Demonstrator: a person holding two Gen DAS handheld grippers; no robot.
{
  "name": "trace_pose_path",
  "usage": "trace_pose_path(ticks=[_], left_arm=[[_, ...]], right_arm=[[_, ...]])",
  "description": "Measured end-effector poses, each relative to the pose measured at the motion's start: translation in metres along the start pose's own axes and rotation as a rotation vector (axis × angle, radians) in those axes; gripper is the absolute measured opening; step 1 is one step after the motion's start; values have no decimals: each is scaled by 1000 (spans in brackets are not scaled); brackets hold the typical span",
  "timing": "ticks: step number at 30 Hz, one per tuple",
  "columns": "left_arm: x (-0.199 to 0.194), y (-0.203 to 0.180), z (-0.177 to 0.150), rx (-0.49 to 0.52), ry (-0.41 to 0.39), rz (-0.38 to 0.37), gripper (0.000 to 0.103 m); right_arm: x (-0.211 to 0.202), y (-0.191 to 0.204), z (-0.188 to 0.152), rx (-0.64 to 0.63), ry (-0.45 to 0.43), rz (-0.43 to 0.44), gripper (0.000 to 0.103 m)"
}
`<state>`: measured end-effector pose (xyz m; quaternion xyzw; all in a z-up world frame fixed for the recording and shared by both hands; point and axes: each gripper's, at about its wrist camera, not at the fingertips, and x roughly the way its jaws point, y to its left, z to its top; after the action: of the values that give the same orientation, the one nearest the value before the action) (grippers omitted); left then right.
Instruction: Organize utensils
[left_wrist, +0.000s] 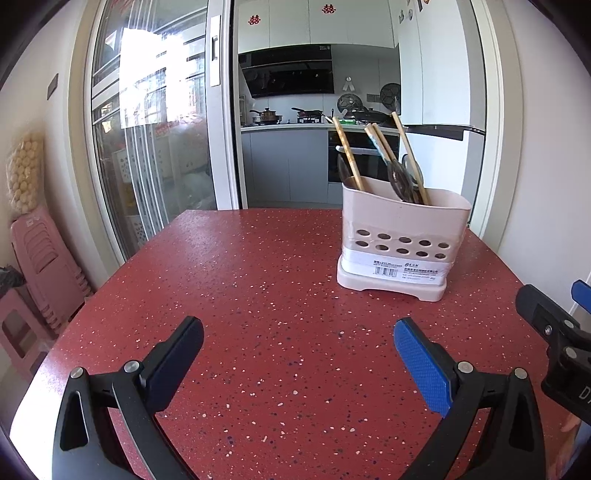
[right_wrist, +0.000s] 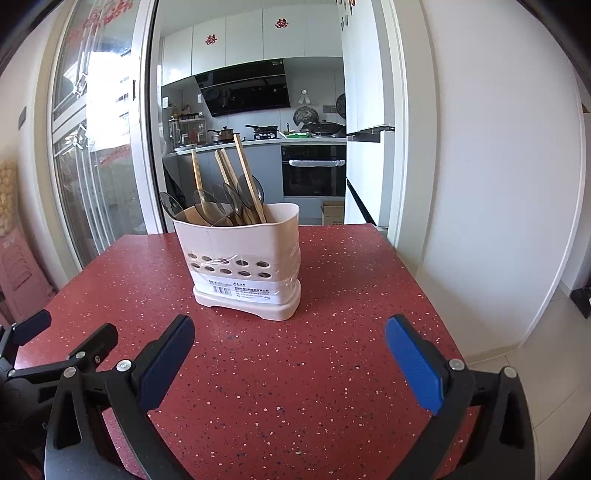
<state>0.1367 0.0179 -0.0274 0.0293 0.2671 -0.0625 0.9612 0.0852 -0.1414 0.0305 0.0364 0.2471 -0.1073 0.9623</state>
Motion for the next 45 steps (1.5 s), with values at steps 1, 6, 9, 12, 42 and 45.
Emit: trace_pose_path(ticks=[1, 6, 9, 12, 42, 45], left_arm=[[1, 0, 0, 3, 1, 1, 103], [5, -1, -2, 14, 4, 5, 103], [7, -1, -4, 15, 7, 8, 103], [7, -1, -4, 10, 8, 12, 103], [7, 0, -5, 2, 15, -5, 103], [7, 1, -5, 2, 15, -4, 103]], right_arm=[[0, 0, -1, -1, -1, -8, 103], [4, 1, -4, -7, 3, -20, 103], [2, 3, -5, -19, -8, -25, 103], [1, 4, -5, -22, -11, -21, 103], [3, 2, -6, -18, 0, -13, 103], [3, 3, -6, -18, 1, -14, 103]])
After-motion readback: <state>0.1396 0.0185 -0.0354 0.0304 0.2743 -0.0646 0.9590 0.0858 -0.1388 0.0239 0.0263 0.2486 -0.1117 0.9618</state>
